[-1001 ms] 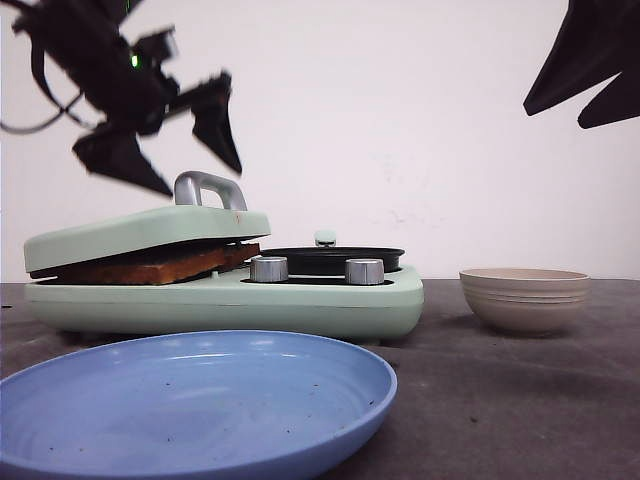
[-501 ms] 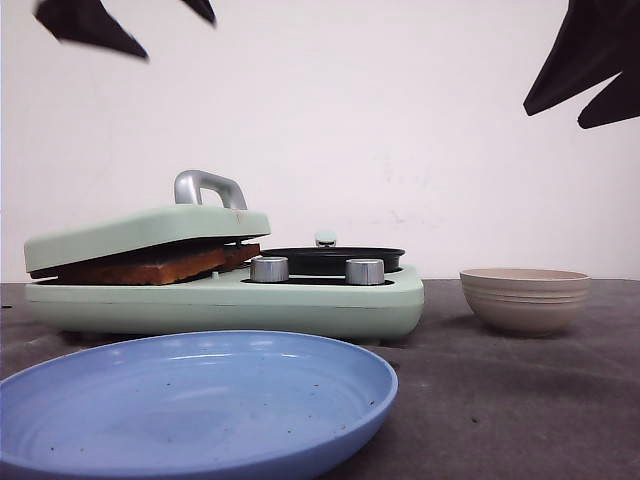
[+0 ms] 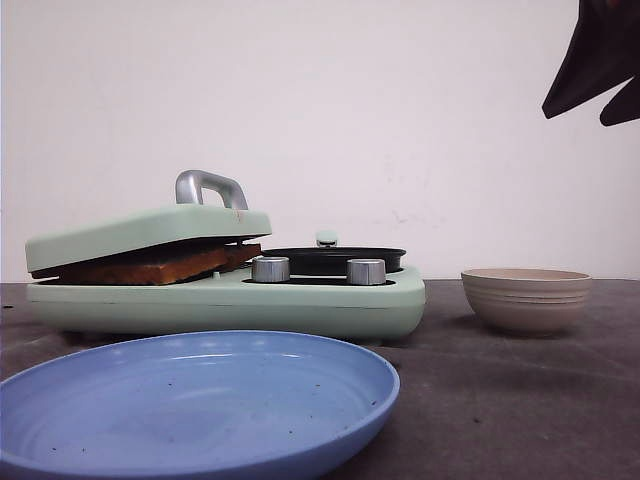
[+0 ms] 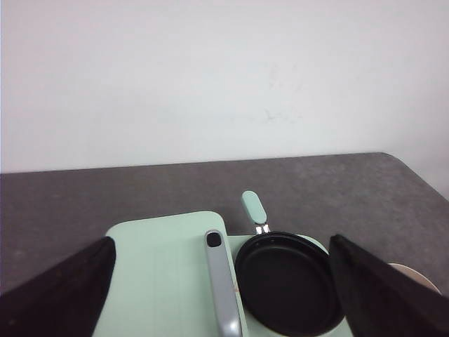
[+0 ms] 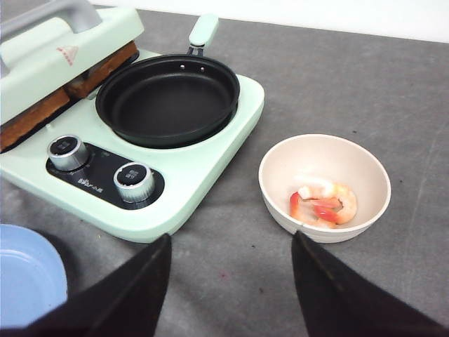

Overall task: Make breakfast with bread and shrimp
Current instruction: 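Lower the right gripper to the cream bowl rim and grasp it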

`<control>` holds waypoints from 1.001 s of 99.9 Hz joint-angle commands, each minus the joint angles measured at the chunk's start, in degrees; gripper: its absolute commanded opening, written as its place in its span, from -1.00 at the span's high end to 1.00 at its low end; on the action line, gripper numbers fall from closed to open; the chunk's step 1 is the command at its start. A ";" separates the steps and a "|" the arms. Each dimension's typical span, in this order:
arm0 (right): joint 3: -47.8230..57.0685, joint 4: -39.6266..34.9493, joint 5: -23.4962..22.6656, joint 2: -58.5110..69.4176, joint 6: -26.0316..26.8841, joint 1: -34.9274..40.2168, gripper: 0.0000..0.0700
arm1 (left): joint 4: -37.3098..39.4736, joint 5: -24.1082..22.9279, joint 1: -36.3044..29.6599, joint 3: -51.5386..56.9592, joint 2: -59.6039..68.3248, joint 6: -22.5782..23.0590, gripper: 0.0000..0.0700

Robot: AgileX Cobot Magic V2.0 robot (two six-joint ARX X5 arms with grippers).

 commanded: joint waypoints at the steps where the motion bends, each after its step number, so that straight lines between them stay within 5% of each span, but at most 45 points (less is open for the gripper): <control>1: 0.61 1.16 -0.04 0.37 2.05 -0.46 0.06 | 0.11 -0.39 0.07 -1.46 -1.42 0.44 -0.55; 33: 6.80 -1.57 -7.61 7.45 3.67 -10.03 -0.01 | 2.51 -1.01 0.04 -19.34 -16.39 -1.01 -0.55; 74: 32.02 -21.05 -23.06 35.60 2.99 -27.43 -0.09 | 1.86 -4.17 0.07 -33.77 -31.74 0.00 -0.55; 100: 45.00 -29.33 -24.17 52.57 -0.83 -31.41 -0.18 | 2.12 -4.17 0.04 -35.01 -33.31 1.68 -0.55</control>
